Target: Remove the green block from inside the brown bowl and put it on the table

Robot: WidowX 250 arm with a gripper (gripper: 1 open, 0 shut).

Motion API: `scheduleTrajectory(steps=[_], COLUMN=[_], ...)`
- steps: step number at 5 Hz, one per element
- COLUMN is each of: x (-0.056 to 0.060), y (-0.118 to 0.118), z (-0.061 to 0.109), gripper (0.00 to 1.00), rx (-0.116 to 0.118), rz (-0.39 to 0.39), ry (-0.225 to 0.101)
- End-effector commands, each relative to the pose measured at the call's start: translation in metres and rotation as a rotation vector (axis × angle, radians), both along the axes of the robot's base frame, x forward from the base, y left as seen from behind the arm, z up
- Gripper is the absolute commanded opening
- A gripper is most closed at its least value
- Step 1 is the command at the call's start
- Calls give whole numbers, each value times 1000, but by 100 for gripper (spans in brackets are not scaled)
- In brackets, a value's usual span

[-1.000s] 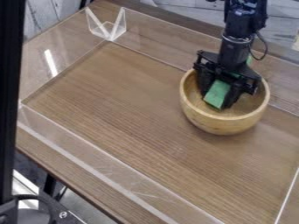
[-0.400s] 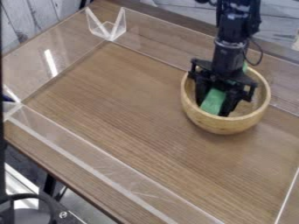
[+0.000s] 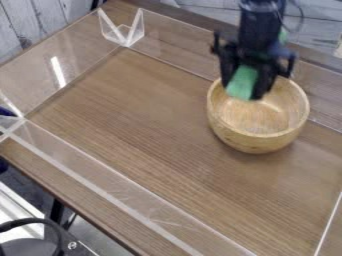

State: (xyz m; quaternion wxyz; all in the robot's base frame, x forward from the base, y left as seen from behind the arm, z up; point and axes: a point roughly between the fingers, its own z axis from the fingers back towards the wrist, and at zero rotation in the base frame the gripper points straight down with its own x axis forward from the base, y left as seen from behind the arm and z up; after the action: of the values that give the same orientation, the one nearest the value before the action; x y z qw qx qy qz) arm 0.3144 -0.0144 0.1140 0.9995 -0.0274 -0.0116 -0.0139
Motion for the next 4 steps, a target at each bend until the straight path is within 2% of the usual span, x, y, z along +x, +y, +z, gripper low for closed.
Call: scheduleTrajectory(steps=[1,2,4], x=[-6,-23,-53], y=[44,82,132], z=[29,20,-19], gripper=[0,0,0], rx=[8,27,56], rz=[88,122,151], ry=[-73,-57,-23])
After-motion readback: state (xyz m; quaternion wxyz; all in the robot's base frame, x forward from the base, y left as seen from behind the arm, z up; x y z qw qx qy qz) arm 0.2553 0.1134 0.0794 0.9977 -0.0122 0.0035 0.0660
